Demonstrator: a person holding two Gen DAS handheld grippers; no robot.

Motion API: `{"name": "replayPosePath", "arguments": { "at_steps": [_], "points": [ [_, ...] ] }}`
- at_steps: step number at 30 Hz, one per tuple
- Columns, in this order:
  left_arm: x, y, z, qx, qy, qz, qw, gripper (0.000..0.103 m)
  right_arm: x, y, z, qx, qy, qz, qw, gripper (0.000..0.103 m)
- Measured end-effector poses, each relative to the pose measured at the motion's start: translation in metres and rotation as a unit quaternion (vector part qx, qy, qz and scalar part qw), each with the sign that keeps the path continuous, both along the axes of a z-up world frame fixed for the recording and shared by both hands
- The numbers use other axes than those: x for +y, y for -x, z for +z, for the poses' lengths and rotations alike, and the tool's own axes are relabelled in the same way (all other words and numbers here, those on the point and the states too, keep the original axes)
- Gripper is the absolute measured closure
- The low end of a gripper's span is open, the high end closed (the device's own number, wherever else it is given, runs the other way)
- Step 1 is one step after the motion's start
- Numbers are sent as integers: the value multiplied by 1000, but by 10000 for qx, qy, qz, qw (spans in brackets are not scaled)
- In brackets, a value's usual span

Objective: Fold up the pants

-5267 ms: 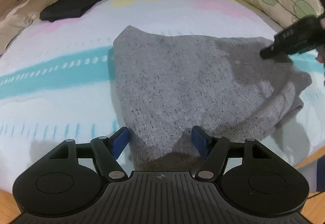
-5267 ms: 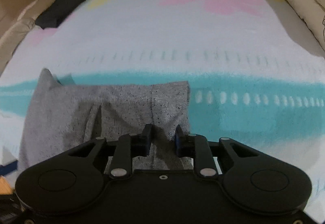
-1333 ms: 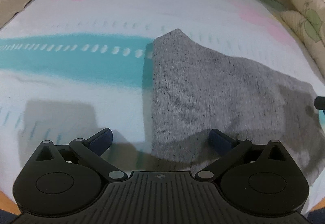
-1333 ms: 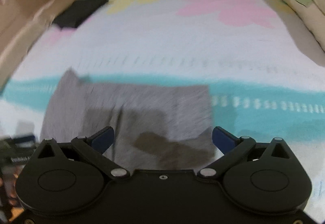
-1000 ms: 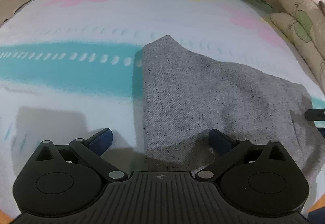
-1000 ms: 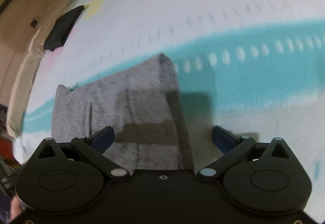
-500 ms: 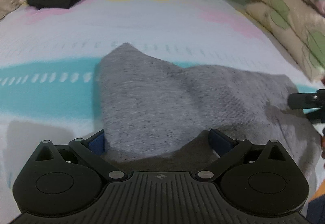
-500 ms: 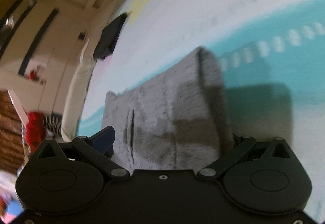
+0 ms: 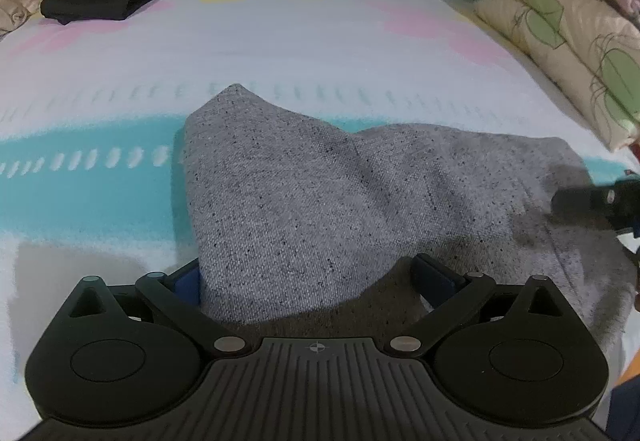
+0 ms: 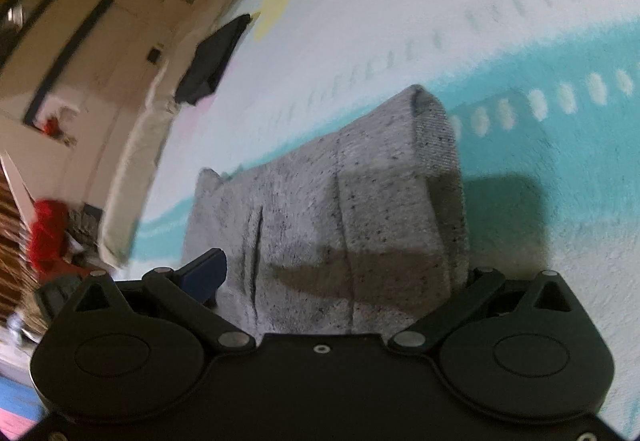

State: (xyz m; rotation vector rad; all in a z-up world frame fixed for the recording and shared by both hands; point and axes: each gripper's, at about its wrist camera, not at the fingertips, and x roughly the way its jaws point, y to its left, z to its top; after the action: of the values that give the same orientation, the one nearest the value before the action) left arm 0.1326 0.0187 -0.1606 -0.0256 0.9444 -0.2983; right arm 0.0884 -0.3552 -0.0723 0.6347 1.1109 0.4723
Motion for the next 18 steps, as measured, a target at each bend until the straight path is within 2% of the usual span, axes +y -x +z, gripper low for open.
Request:
{"name": "replayPosePath", "arguments": {
  "at_steps": [1,3,5,7,10,11,12,15,18],
  "points": [
    [-2,0,1,13,-40,20,10000,2,6,1,2,-60,182,86,9998,0],
    [-6,0,3,11,-107,88,9999,12,20,4,8,-197,664,272,9972,4],
    [-12,1,6,-28,-200,184,9996,20,31,7,14,-286,1172,387,9919,18],
    [-20,4,9,-95,-327,197,9992,31,31,8,17,-262,1338,316,9902,29],
    [-34,10,16,-272,-683,164,9972,56,29,9,20,-128,1271,171,9917,39],
    [-42,13,18,-417,-956,147,9944,73,29,11,22,-143,1290,156,9914,41],
    [-47,16,19,-516,-1157,117,9919,78,31,12,24,-174,1348,156,9906,42],
    [-61,22,22,-674,-1535,75,9858,83,39,15,33,-259,1570,137,9872,50],
    [-64,24,25,-737,-1545,195,9851,84,40,17,41,-367,1688,109,9849,58]
  ]
}}
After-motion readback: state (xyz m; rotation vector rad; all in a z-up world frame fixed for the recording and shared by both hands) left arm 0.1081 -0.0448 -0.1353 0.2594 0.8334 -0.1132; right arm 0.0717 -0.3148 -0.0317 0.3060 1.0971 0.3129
